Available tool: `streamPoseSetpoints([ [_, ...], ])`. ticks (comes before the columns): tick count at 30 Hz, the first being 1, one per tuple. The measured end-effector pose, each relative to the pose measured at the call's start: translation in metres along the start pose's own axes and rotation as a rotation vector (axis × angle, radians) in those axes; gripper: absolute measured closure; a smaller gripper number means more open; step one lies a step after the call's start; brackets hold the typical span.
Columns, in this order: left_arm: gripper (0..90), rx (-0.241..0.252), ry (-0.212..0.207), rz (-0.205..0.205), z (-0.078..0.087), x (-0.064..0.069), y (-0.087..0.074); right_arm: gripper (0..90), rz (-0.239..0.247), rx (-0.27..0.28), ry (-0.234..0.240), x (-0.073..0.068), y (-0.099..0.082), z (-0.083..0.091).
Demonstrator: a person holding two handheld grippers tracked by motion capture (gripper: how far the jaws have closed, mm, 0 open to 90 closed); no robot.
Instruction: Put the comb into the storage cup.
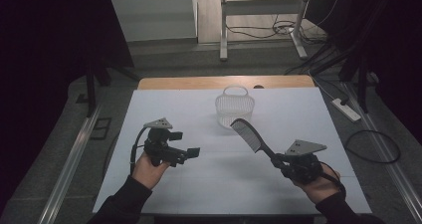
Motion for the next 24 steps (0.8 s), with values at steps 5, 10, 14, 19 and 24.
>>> streamPoseSetpoints([
  [5,0.0,0.006,-0.021,0.001,-0.007,0.003,0.009,72.2,0.012,0.010,0.005,-0.004,0.002,-0.001],
  [10,0.0,0.014,-0.039,0.012,-0.012,0.003,0.015,72.2,0.020,0.020,0.010,-0.008,0.004,-0.003],
  [14,0.0,0.015,-0.057,0.018,-0.018,0.004,0.021,72.2,0.030,0.029,0.018,-0.013,0.007,-0.005],
  [19,0.0,0.010,-0.073,0.028,-0.025,0.007,0.025,72.2,0.046,0.035,0.023,-0.019,0.009,-0.007],
  [24,0.0,0.012,-0.095,0.027,-0.029,0.009,0.029,72.2,0.059,0.042,0.029,-0.023,0.011,-0.009],
])
Point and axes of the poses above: each handheld gripper's, and its own axes: z roughly backward along the jaws, y roughly out of its top, x roughly to its right, the point moved 2 cm from there along -z, roughly forward along the jaws, and after that the axes turned 6 degrees about y, right-handed, at the moved point
